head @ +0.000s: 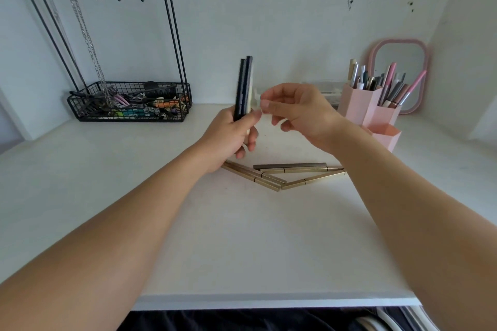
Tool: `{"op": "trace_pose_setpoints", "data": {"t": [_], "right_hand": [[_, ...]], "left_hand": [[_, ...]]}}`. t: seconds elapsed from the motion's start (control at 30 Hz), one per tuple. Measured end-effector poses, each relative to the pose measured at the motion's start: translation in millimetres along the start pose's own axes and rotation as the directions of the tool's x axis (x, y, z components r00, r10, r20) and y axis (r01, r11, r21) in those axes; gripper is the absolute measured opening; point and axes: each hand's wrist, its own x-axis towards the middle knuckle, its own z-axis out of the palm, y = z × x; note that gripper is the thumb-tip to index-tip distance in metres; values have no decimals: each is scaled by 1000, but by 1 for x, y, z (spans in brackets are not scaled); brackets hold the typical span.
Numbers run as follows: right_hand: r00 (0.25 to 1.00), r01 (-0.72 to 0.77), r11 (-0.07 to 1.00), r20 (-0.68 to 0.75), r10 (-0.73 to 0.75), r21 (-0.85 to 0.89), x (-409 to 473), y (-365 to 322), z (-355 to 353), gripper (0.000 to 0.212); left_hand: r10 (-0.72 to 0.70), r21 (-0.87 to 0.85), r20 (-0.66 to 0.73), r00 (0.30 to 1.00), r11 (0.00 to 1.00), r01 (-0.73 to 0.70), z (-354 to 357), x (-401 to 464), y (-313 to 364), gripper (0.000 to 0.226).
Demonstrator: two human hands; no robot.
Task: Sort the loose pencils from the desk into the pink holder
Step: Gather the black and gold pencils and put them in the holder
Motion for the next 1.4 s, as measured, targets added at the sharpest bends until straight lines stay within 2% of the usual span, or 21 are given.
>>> {"op": "trace_pose_setpoints", "data": {"t": [0.07, 0.13, 0.23, 0.33, 0.6, 0.7, 0.8, 0.9, 0.97, 1.07, 1.17, 1.4], "right_hand": [[993, -31, 968, 99, 57, -250, -3, -5, -6, 22], [952, -37, 878, 251, 176, -478, -6, -8, -12, 20], [870, 8, 742, 370, 325, -670, -10, -8, -18, 17], [825, 1, 693, 393, 407, -721, -14, -9, -17, 18], [825, 40, 651, 392, 406, -758, -12, -4, -15, 15], [866, 51, 691, 376, 329, -721, -8, -1, -16, 13], [943, 56, 797, 294, 155, -602, -2, -2, -18, 7], [994, 85, 931, 99, -53, -356, 1, -4, -15, 11], [994, 108, 985, 30, -104, -136, 1, -6, -13, 17], [995, 98, 989, 13, -100, 109, 1, -8, -9, 20], [998, 59, 964, 20, -67, 258, 0, -9, -4, 19], [999, 11, 941, 40, -26, 340, -1, -5, 1, 13]], "left_hand": [[-28, -94, -87, 996, 995, 20, -9, 4, 0, 23], [-82, -176, -168, 982, 983, 52, -16, 7, 0, 28], [-189, -277, -244, 951, 954, 119, -23, 10, 1, 37], [-232, -298, -258, 938, 942, 151, -25, 11, -2, 40], [-233, -265, -193, 953, 948, 178, -20, 10, -5, 42], [-222, -257, -174, 959, 951, 174, -19, 10, -6, 42], [-194, -253, -137, 971, 955, 155, -18, 8, -4, 43], [-138, -248, -53, 989, 961, 121, -14, 5, 1, 48], [-105, -243, 4, 994, 965, 103, -9, 2, 3, 51], [-78, -213, 81, 994, 973, 93, -4, -1, 4, 52], [-68, -175, 124, 990, 980, 90, -2, -2, 2, 41], [-36, -73, 115, 993, 996, 45, 3, -3, 2, 23]]}}
